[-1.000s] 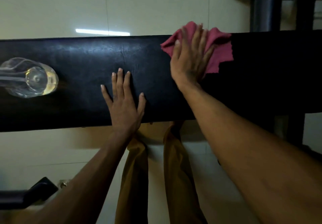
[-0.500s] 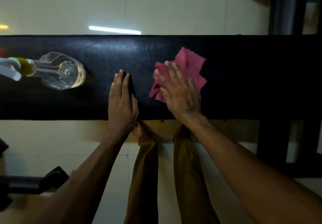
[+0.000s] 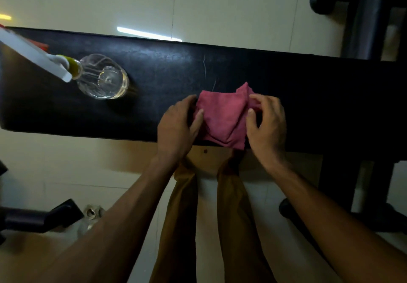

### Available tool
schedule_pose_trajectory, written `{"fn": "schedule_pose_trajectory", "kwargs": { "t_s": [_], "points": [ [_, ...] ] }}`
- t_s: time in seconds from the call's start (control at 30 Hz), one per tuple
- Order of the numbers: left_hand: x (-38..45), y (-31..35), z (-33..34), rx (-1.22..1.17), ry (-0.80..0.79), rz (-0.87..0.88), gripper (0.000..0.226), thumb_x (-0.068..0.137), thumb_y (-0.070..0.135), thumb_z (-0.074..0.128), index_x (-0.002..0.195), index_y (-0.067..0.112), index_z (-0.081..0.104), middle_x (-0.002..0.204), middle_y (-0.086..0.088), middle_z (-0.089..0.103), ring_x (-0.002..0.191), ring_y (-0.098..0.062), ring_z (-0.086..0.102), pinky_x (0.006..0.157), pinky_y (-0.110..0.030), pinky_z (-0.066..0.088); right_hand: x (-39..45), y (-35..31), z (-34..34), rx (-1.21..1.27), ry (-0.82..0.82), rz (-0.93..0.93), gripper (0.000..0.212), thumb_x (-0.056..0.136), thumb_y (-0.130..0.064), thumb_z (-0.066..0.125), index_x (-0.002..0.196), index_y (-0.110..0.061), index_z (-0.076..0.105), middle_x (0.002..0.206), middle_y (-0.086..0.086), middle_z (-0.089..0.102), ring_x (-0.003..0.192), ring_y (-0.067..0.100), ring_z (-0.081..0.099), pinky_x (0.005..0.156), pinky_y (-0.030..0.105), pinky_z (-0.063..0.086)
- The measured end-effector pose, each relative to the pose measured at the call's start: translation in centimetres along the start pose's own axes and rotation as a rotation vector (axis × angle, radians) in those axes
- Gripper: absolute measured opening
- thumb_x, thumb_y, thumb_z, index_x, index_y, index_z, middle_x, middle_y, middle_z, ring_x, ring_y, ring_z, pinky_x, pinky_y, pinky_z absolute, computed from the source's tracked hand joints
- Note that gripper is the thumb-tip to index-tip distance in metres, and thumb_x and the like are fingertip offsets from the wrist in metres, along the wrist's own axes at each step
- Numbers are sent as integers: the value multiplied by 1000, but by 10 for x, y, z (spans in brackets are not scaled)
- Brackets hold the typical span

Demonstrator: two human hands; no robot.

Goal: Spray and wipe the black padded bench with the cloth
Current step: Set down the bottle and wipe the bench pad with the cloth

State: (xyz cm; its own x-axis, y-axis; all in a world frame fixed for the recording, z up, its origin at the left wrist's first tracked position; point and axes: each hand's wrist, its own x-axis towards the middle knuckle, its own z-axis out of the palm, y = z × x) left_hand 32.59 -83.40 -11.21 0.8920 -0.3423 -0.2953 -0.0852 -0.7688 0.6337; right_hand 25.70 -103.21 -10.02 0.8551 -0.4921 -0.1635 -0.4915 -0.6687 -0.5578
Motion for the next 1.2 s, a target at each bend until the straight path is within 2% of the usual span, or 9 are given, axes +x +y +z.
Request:
{"fn": "schedule_pose_trajectory", "kwargs": {
  "t_s": [0.13,0.23,0.43,0.57,0.67,0.8,1.0,1.07,1.2],
  "points": [
    [0,6,8,-72,-33,-95,57,96,45,62,146,26,42,130,1,64,114,-18,63,98,-43,54,-7,-3,3,64,-149,119,46,88,-42,67,129,-29,51,107,-10,56,100,14,56,78,36,54],
    [0,8,7,-163,-43,-134,58,95,32,66,147,25,41,127,2,64,111,-13,64,99,-42,55,-14,-11,14,59,-210,142,68,86,-43,72,145,-28,41,118,-7,57,107,7,47,81,28,45],
    [4,9,-9,-310,-148,-236,24,97,32,65,119,22,67,105,8,70,93,-7,68,86,-35,61,2,-13,11,248,-201,198,66,87,-19,76,144,-23,43,88,-10,60,79,-3,58,68,8,45],
    [6,10,-15,-428,-158,-227,10,99,25,64,104,18,68,99,5,70,91,-10,69,78,-31,61,12,-6,0,175,-177,115,66,91,-19,69,150,-28,40,128,2,53,112,14,55,89,26,51],
    [11,10,-20,-550,-171,-225,14,102,21,59,110,11,65,105,-2,72,97,-16,70,82,-35,62,33,-1,-9,4,-369,-31,72,92,-19,68,153,-34,34,158,3,31,144,23,29,114,45,35],
    [24,16,-24,-704,-14,-351,10,103,16,57,109,9,61,92,2,70,80,-2,70,76,-25,61,63,0,-11,-226,-535,-204,75,88,-26,73,154,-31,35,161,5,28,149,26,22,119,51,26],
    [49,16,-25,-770,104,-549,24,102,19,59,122,7,62,95,10,67,75,10,66,79,-19,59,74,-10,-19,1,-146,19,27,92,-17,67,118,-21,64,114,3,60,99,15,59,84,29,55],
    [50,15,-25,-651,70,-487,24,100,24,62,123,16,61,103,15,65,91,5,66,88,-25,58,61,-16,-15,-37,-179,28,12,92,-26,68,102,-20,67,99,-1,62,83,10,58,67,21,49],
    [47,12,-28,-505,27,-410,30,96,29,67,125,26,61,106,22,62,103,-1,63,98,-37,56,33,-22,-3,-176,-235,33,32,86,-51,70,101,-23,64,89,-9,55,85,10,49,64,23,33]
  ]
}}
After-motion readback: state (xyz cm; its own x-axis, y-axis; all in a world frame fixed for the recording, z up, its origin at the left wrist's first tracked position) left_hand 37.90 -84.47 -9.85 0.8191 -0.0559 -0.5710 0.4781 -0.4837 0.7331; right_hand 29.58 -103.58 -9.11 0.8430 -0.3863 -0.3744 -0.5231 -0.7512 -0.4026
